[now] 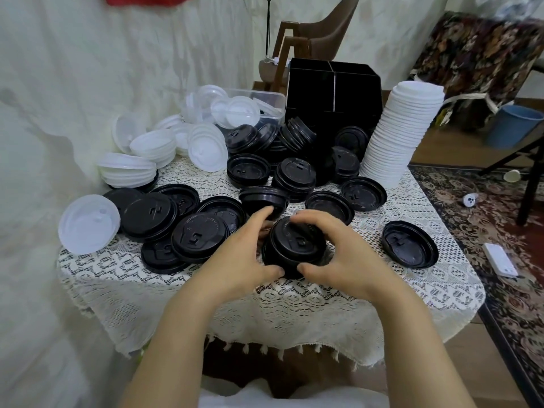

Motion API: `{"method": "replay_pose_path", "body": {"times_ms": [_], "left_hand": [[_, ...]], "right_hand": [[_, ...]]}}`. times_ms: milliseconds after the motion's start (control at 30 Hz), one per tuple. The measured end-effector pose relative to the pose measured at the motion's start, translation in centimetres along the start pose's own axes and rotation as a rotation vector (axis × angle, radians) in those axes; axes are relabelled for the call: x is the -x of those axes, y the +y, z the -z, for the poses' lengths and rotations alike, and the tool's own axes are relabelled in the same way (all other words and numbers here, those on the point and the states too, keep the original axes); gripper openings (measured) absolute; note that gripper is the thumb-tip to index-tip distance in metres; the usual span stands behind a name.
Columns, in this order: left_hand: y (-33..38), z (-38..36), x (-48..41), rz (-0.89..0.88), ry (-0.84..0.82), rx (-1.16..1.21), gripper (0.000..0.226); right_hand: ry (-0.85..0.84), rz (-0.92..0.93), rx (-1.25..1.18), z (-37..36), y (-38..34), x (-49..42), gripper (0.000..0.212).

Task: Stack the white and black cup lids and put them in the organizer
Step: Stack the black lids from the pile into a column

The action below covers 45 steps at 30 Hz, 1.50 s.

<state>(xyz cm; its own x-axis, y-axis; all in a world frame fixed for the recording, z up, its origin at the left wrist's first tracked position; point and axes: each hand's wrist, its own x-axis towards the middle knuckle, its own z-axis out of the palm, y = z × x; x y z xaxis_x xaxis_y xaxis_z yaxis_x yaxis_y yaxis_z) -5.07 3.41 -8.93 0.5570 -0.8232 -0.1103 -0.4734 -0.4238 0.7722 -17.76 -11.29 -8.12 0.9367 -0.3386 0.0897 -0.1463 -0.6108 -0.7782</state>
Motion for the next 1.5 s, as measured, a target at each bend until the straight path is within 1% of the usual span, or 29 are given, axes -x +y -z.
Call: {"method": "replay_pose_path", "body": {"times_ms": [133,233,333,633,800,900,933,967,1000,1033,1067,1100,1133,1200,1267,1367,1500], "left_hand": [[-0.1,0.1,0.0,-0.003,0.006,-0.034,0.103],[0.0,0.2,0.1,-0.016,-0.014,-0.058,0.100],[0.1,0.2,0.2,-0.036,-0.029,-0.091,0.094],[0.3,0.2,0.2,-0.069,-0.035,-0.143,0.078],[0.4,0.1,0.1,-0.066,-0.026,-0.168,0.080],[0.4,0.0,0.1,-0.065,-0.026,-0.193,0.079],[0.5,0.0,0.1,-0.065,-0.028,-0.198,0.079],[0.5,0.0,0.1,-0.064,-0.029,-0.201,0.080],[0.5,0.1,0.2,-0.061,-0.030,-0.199,0.080],[0.6,0.1,0.2,-0.057,-0.031,-0.195,0.079],[0.6,0.1,0.2,-0.052,-0.035,-0.191,0.079],[0.7,0.1,0.2,-0.046,-0.040,-0.188,0.079],[0.7,0.1,0.2,-0.042,-0.044,-0.184,0.079],[0.7,0.1,0.2,-0.040,-0.049,-0.178,0.078],[0.7,0.1,0.2,-0.038,-0.049,-0.175,0.078],[0.8,0.1,0.3,-0.038,-0.050,-0.172,0.078],[0.7,0.0,0.2,-0.042,-0.049,-0.172,0.078]], "right_hand": [[-0.071,-0.032,-0.001,-0.4,-0.2,-0.2,0.072],[-0.098,-0.050,0.047,-0.7,-0.2,-0.5,0.075],[-0.086,-0.058,0.103,-0.9,-0.1,-0.5,0.077],[-0.074,-0.077,0.149,-1.2,0.0,-0.6,0.078],[-0.065,-0.084,0.163,-1.4,0.1,-0.8,0.081],[-0.098,-0.081,0.156,-1.1,0.1,-0.5,0.082],[-0.088,-0.083,0.129,-0.8,0.0,-0.3,0.079],[-0.040,-0.078,0.083,-0.5,-0.1,-0.1,0.072],[0.056,-0.062,0.027,-0.1,-0.1,0.0,0.061],[0.187,-0.043,-0.012,0.2,0.1,0.0,0.049],[0.317,-0.040,0.000,0.5,0.4,0.0,0.040],[0.411,-0.060,0.071,0.7,0.7,-0.1,0.035],[0.444,-0.098,0.176,0.8,1.1,-0.4,0.034],[0.388,-0.160,0.364,0.5,2.0,-0.8,0.037],[0.334,-0.182,0.459,0.2,2.6,-1.3,0.035],[0.324,-0.173,0.508,0.0,2.7,-1.9,0.028],[0.342,-0.165,0.525,0.0,2.6,-2.2,0.023]]}}
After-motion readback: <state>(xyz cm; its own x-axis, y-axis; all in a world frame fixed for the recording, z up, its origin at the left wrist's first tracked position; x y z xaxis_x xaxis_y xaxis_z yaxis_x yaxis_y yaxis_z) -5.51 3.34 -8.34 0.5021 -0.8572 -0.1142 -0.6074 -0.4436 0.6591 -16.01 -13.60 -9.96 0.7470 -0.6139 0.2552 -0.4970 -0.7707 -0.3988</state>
